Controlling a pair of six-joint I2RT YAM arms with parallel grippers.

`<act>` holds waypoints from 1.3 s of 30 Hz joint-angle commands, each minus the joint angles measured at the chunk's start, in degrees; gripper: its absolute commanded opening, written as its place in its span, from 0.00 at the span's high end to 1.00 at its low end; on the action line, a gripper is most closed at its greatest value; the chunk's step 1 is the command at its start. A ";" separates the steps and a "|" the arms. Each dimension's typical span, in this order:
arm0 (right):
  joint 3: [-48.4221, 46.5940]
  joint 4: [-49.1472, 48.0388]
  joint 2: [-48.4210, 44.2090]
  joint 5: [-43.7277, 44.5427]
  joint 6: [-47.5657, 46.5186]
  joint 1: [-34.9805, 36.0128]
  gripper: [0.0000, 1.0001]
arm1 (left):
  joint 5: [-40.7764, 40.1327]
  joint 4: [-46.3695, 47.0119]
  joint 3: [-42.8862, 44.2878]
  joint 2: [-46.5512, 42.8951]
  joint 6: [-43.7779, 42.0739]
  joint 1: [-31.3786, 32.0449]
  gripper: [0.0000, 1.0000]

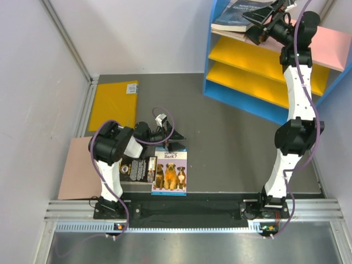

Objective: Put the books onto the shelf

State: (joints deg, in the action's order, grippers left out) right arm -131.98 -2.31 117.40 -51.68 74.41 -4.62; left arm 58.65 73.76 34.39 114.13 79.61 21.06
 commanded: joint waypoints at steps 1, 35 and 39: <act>0.32 7.92 -3.93 2.90 -7.96 -0.82 0.00 | 0.50 20.20 -0.11 -0.57 0.28 0.12 0.01; 4.71 29.20 -13.61 21.27 -32.75 -8.30 0.32 | 0.23 23.45 -0.47 1.54 1.68 0.74 0.01; 5.25 29.46 -12.29 22.15 -33.37 -8.21 1.00 | -0.12 23.54 -0.20 1.45 1.77 0.91 0.01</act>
State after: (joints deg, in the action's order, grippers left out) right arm -127.02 27.59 105.38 -31.90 43.00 -12.78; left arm 58.83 73.76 33.95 115.04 81.52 21.58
